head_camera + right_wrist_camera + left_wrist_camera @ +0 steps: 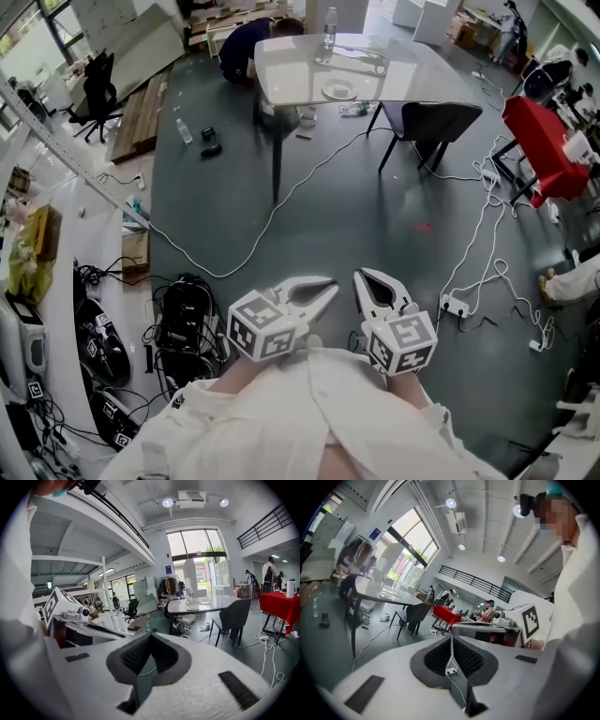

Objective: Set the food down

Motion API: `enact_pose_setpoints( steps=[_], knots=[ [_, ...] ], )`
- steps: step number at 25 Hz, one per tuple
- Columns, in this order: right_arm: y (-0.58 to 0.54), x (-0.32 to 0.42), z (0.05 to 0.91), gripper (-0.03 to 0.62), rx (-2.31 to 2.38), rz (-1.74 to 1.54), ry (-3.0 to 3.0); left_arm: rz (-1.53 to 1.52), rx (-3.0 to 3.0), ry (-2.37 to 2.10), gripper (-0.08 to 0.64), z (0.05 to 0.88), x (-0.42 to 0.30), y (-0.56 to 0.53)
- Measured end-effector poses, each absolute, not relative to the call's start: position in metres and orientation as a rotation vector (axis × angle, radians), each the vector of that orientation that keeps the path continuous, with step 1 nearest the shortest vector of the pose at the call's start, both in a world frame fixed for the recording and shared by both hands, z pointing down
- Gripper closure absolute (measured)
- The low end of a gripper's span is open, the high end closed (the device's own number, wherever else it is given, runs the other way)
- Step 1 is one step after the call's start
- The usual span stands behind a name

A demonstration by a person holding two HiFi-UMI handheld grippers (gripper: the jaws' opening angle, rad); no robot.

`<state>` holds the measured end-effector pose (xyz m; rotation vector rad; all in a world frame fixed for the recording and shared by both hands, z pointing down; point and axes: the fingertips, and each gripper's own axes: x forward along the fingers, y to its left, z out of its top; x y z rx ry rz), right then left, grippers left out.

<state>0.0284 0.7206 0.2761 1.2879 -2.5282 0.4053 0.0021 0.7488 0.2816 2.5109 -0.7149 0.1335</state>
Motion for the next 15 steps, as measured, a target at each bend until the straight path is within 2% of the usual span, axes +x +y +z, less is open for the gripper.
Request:
enact_pose_setpoints(
  steps=[15],
  knots=[
    [0.7161, 0.0298, 0.2751, 0.591, 1.357, 0.445, -2.545, 0.143, 2.511, -0.675, 0.532, 0.2884, -0.0031, 0.741]
  ],
)
